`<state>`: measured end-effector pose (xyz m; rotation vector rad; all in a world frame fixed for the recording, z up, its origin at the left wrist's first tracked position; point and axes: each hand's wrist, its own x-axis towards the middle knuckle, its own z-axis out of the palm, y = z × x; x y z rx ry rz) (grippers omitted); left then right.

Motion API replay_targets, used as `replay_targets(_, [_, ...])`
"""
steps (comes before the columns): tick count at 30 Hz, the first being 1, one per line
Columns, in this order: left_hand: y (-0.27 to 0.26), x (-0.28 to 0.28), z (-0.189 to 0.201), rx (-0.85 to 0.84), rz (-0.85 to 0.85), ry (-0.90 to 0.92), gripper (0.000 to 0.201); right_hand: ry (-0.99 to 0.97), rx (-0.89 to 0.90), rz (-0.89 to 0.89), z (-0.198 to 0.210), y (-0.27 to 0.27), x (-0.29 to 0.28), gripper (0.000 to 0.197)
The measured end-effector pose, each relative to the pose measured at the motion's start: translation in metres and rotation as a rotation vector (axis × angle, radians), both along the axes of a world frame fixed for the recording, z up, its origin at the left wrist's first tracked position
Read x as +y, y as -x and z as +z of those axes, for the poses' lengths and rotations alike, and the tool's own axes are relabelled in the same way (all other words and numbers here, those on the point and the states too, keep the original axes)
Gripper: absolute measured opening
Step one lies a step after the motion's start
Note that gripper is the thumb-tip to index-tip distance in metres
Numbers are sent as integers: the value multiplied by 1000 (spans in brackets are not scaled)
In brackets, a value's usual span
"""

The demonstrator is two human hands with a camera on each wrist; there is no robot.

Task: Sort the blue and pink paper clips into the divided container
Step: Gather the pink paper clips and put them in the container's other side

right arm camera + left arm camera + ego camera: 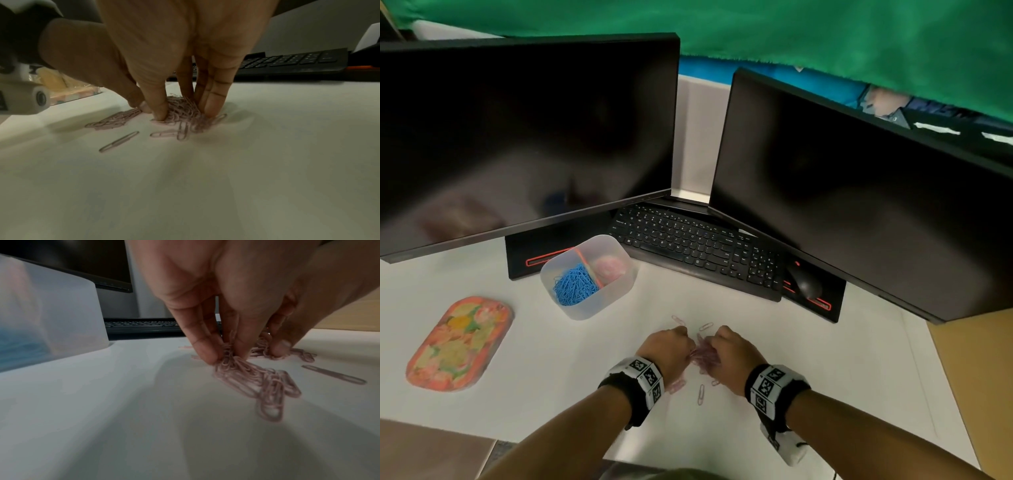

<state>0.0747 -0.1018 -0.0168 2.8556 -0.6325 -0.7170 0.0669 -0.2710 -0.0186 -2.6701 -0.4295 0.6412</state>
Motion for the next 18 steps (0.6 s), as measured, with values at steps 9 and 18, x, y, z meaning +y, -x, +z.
replay_targets(9, [-4, 11, -1, -17, 34, -9, 28, 5, -19, 5, 4, -9, -5, 26])
replay_targets(18, [-4, 16, 11, -88, 67, 114, 26, -60, -45, -14, 13, -11, -13, 29])
